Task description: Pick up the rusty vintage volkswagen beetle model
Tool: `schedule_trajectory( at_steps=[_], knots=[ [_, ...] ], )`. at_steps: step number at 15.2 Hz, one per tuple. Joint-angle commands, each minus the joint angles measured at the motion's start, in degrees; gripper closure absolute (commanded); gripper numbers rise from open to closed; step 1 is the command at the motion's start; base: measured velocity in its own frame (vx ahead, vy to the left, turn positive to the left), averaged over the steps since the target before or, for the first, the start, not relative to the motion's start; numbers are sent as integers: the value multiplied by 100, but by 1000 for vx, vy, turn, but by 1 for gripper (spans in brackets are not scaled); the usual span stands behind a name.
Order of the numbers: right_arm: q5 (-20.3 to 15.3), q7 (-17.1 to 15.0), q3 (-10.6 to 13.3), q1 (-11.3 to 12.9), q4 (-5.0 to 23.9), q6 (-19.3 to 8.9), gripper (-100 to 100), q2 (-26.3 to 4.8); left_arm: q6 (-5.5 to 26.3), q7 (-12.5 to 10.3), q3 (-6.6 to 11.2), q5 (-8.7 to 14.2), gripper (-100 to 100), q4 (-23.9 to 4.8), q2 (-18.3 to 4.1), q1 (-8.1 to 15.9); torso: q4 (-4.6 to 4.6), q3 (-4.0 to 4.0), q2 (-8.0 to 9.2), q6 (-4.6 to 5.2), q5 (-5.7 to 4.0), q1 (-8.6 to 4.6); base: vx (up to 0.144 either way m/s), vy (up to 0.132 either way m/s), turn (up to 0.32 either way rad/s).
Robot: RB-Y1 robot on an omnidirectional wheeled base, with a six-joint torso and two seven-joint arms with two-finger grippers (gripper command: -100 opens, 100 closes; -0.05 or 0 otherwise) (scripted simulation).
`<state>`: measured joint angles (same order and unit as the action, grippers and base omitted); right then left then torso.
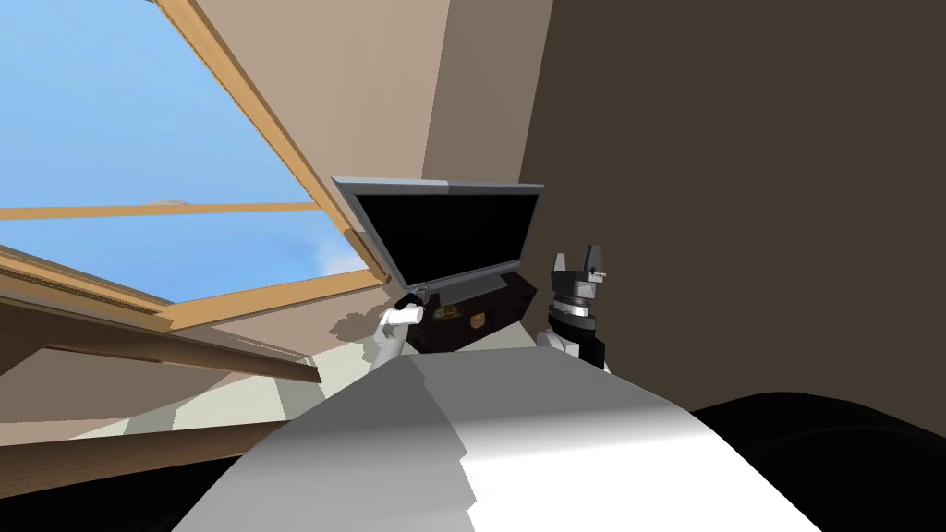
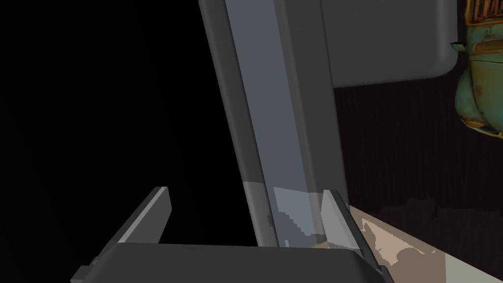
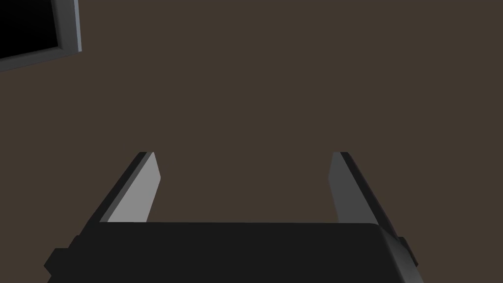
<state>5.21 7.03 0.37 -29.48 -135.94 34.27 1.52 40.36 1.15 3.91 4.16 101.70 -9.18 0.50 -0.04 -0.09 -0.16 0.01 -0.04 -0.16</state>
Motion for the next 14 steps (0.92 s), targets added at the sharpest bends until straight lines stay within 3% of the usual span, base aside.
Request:
schedule_trajectory(
  at_steps=[1, 2, 3, 5, 6, 8, 9, 11, 12, 14],
  knots=[
    [0, 0, 0, 0, 0, 0, 0, 0, 286, -3, 13, 24, -100, -166, 26, 93, 0, 0, 0, 0, 0, 0, 31, -38, -3],
    [0, 0, 0, 0, 0, 0, 0, 0, 400, -3, 13, 24, -100, -166, 26, 93, 0, 0, 0, -1, 0, 0, 25, -27, 0],
    [0, 0, 0, 0, 0, 0, 0, 0, 555, -8, 37, 66, -100, -374, 46, 234, 0, 1, 2, -1, 0, 2, 28, -42, -2],
    [0, 0, 0, 0, 0, 0, 0, 0, 771, -8, 37, 66, -100, -374, 46, 234, 0, 0, 0, -1, -1, -3, 32, -39, 0],
    [0, 0, 0, 0, 0, 0, 0, 0, 906, -13, 60, 107, -100, -581, 60, 373, 0, 0, 1, -1, 0, 0, 37, -28, 0],
    [0, 0, 0, 0, 0, 0, 0, 0, 1134, -13, 60, 107, -100, -581, 60, 373, -1, -1, -1, -1, 0, 1, 32, -30, -2],
    [0, 0, 0, 0, 0, 0, 0, 0, 1265, -17, 82, 146, -100, -784, 66, 509, 0, 0, 1, -1, 0, 3, 29, -32, 0],
    [0, 0, 0, 0, 0, 0, 0, 0, 1488, -17, 82, 146, -100, -784, 66, 509, 0, 1, 1, -1, 0, 1, 23, -32, -1],
    [0, 0, 0, 0, 0, 0, 0, 0, 1622, -22, 104, 185, -100, -982, 64, 641, 0, 2, 4, -1, 0, 3, 31, -29, 0],
    [0, 0, 0, 0, 0, 0, 0, 0, 1830, -22, 104, 185, -100, -982, 64, 641, 0, 1, 1, -1, 0, 2, 26, -32, -2]
  ],
)
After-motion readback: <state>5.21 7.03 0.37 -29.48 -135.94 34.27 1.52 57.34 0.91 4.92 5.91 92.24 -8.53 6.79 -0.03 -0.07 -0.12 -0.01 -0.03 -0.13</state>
